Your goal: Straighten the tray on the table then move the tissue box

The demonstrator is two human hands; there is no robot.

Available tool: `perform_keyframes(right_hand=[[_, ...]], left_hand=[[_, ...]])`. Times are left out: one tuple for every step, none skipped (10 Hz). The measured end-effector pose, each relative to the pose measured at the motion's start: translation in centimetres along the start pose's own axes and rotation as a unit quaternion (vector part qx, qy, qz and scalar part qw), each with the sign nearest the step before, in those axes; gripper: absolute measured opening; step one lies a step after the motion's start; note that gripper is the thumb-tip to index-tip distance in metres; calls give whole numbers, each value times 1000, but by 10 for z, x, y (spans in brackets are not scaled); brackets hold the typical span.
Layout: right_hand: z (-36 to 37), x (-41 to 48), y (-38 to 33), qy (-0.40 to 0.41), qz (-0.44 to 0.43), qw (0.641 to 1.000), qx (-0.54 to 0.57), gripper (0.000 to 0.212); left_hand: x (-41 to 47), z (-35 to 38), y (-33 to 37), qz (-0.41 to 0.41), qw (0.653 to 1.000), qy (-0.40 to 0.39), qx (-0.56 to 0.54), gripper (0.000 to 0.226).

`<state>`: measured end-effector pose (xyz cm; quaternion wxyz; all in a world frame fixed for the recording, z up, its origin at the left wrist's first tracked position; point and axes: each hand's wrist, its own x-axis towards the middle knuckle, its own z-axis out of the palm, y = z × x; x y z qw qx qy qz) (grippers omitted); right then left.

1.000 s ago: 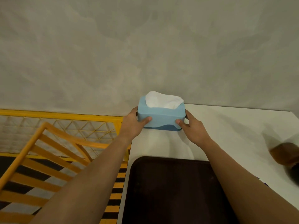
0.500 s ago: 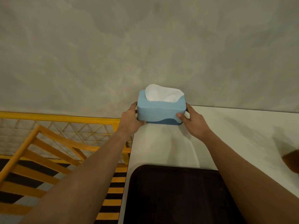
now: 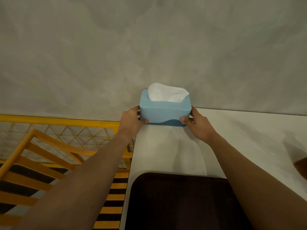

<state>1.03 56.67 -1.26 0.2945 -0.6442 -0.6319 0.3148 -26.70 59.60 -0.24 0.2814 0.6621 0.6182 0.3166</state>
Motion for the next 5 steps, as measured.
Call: perform_keyframes(right_hand=[[0, 0, 0, -2, 1, 1000, -6, 69], [2, 0, -1, 0, 7, 1000, -14, 68], [4, 1, -4, -3, 19, 1000, -21, 68], [-1, -3, -14, -3, 24, 999, -45, 69], [-6, -4, -21, -16, 40, 997, -70, 78]], left_hand=[[-1, 2, -2, 2, 1000, 3, 0, 55], [-1, 3, -2, 3, 1000, 2, 6, 54], [1, 4, -4, -3, 1000, -2, 14, 53], [-2, 1, 2, -4, 999, -16, 42, 52], [-4, -5, 11, -23, 997, -46, 53, 64]])
